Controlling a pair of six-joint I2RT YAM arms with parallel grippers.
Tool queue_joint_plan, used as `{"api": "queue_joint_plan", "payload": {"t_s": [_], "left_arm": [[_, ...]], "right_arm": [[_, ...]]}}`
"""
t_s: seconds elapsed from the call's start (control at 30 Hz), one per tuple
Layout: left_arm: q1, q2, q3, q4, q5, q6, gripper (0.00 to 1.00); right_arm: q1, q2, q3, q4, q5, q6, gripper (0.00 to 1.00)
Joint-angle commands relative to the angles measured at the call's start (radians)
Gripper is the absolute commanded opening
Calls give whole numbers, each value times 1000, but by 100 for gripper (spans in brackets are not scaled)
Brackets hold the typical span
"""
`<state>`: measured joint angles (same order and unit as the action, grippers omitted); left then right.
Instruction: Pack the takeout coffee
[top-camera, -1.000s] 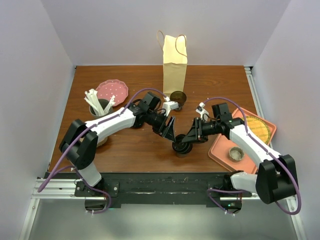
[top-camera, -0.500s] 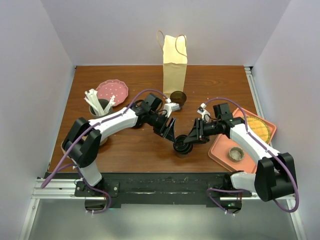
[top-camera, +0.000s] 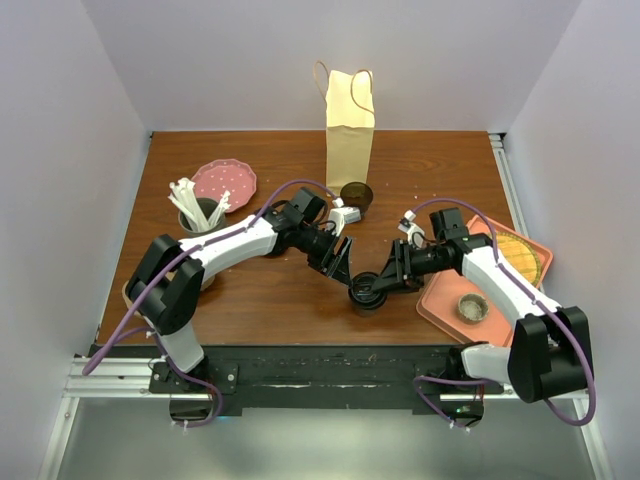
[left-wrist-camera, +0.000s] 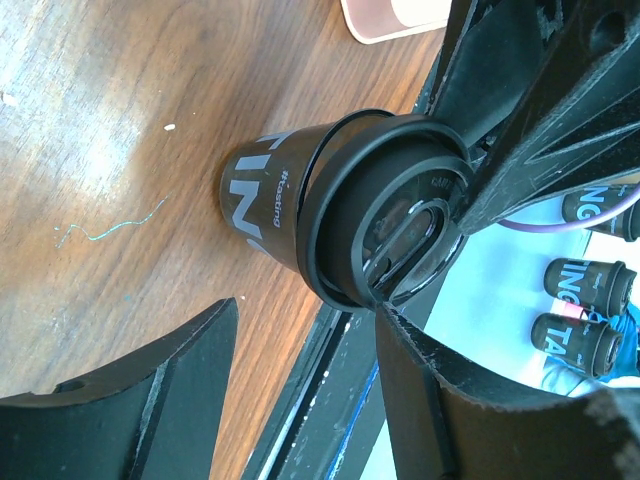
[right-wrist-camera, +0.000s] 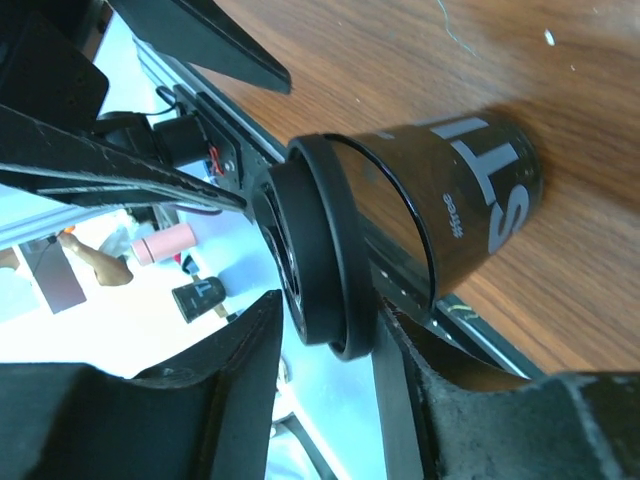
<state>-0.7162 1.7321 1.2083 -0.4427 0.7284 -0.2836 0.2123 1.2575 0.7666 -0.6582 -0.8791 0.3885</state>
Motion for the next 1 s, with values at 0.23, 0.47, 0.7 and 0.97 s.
{"api": "queue_joint_plan", "payload": {"t_s": [0.23, 0.47, 0.7, 0.97], "left_arm": [[-9, -16, 34, 2, 6, 27, 62], [-8, -25, 37, -2, -6, 31, 62], [-8, -23, 37, 21, -9, 6, 61], [-9, -23, 7, 50, -1, -28, 58]], "right_arm": [[-36, 8, 100, -170, 87, -88, 48], [-47, 0, 171, -313, 270, -123, 49], [-44, -33, 162, -212, 209, -36, 51], [-4, -72, 103, -107, 243, 3, 61]]}}
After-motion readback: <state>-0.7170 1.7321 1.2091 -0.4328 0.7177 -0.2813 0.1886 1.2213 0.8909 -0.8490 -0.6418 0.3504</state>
